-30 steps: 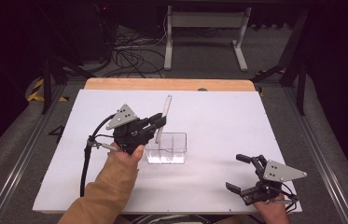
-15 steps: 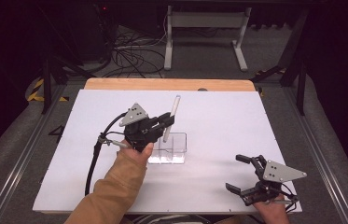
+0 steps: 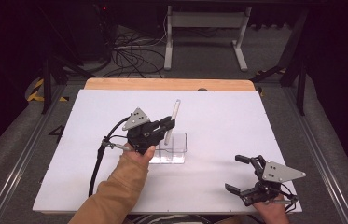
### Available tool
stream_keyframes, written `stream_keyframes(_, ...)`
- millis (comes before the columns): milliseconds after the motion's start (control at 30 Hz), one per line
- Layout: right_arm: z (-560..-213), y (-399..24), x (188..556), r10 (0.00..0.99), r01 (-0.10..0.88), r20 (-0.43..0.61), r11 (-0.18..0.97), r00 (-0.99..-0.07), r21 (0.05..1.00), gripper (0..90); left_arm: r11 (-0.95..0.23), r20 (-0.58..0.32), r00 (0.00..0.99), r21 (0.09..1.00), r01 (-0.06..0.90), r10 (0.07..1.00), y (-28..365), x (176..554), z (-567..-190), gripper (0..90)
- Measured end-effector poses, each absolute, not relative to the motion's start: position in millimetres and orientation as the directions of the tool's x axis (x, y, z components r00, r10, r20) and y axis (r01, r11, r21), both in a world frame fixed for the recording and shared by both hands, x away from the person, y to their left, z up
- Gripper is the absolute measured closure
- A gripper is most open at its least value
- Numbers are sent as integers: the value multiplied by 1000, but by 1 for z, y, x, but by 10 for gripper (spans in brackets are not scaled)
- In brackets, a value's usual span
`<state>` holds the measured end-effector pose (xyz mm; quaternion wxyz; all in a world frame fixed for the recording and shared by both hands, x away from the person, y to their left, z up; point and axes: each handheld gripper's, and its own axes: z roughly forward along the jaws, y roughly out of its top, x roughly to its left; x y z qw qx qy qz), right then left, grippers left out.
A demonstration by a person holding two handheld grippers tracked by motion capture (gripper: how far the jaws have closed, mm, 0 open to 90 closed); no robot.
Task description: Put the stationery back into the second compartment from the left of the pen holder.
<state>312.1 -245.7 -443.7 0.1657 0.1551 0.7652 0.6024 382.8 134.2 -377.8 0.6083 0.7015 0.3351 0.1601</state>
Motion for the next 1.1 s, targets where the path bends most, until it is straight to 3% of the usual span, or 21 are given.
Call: stream_keyframes(1100,-443,-244,311,429,31,-71,227,-901,973,35,-98,-131,691,955,282,711,137,373,-402,780)
